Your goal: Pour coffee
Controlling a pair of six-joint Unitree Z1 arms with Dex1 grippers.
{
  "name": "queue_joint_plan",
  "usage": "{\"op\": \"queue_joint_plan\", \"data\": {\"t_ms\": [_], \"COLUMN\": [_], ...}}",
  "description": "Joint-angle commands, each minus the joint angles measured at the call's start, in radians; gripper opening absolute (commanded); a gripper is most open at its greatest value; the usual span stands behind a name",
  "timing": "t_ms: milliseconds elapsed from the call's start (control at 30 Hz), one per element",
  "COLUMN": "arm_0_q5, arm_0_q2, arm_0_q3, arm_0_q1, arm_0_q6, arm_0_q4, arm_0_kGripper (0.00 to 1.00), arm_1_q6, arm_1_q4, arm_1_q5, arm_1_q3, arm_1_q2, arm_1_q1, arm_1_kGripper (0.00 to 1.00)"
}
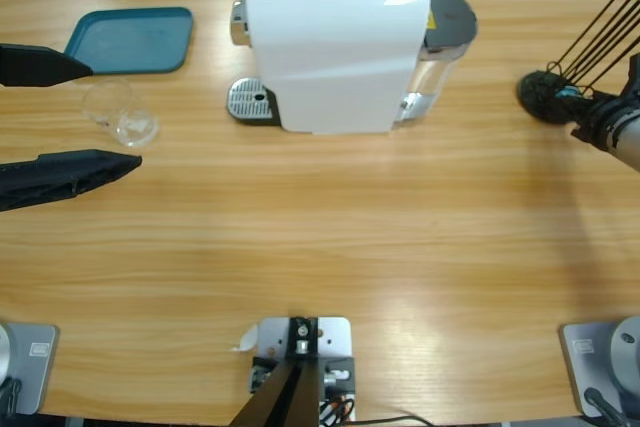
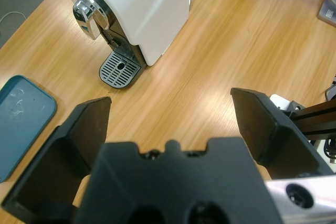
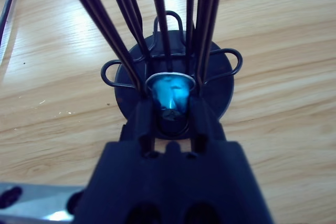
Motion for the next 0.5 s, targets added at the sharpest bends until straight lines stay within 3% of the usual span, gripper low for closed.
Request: {"op": "queue_joint_plan", "data": {"t_ms": [33,100,167,500], "arm_0_q5": [0.014,0.014,0.014,0.02], "arm_0_q2": [0.027,0.026,0.026,0.015], "arm_0_q3": [0.018,0.02,0.02,0.03], "arm_0_q1": [-0.011,-0.013,-0.012,-0.013], "arm_0_q6": [-0.015,-0.017,-0.017,-0.017], "arm_0_q4": [-0.011,-0.011,-0.011,-0.011], "arm_0_kGripper": [0.991,0.991,0.991,0.991], "arm_1_q6": [-0.014,-0.017,-0.023,-0.093], "arm_1_q4": [-0.019,-0.019,-0.019,-0.035], "arm_1_q5": [0.011,0.009,0.0,0.002], "arm_1_q3": [0.009,0.01,0.012,0.02], "arm_1_q2": [0.034,0.034,0.033,0.01], "arm_1_q1": [-0.006,-0.007,-0.006,-0.007], "arm_1_kGripper": [0.089,0.085,0.0,0.0]}}
